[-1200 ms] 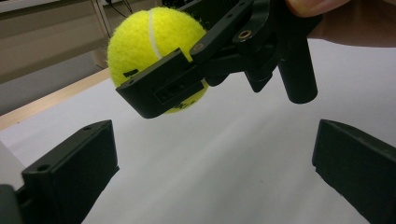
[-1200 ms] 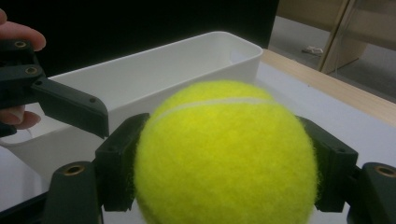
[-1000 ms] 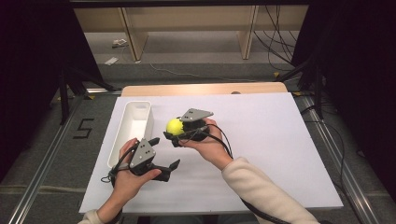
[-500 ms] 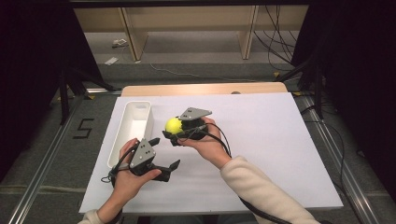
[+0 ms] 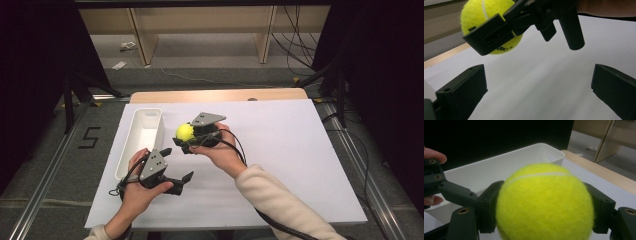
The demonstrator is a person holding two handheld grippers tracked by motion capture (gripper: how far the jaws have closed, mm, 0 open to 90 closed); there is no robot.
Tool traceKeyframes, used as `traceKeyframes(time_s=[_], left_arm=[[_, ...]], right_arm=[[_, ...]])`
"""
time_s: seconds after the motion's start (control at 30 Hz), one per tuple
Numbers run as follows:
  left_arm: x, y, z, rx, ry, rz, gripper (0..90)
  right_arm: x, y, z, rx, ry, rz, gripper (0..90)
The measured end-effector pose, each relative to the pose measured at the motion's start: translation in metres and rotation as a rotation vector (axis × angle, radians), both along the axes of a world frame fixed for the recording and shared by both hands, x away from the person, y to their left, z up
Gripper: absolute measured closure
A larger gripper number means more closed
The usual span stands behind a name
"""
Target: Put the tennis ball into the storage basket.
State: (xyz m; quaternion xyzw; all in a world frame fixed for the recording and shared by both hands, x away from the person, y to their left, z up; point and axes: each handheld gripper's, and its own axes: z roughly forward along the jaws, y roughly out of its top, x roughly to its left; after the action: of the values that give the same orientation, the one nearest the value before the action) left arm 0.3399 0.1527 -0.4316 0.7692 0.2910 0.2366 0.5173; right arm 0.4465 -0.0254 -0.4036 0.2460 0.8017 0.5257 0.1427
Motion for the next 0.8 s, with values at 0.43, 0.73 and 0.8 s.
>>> traceKeyframes(time_s=[0.43,0.73,0.8], left_arm=[[-0.0005,-0.0003,0.0003,0.006,-0.002,-0.002,0.0],[-0.0004,-0.0004,0.0,0.007,-0.001,-0.001,0.0],[-0.0005,-0.0006,-0.0001,0.007,-0.001,-0.002,0.0]], right_arm=[[0.0032,0.0056,0.0049,0.005,0.003,0.004,26.9],[0.0055,0.0078,0.01,0.009,-0.003,0.004,26.9],[0.0058,0.0088,0.0098,0.012,0.0,0.002,26.9]])
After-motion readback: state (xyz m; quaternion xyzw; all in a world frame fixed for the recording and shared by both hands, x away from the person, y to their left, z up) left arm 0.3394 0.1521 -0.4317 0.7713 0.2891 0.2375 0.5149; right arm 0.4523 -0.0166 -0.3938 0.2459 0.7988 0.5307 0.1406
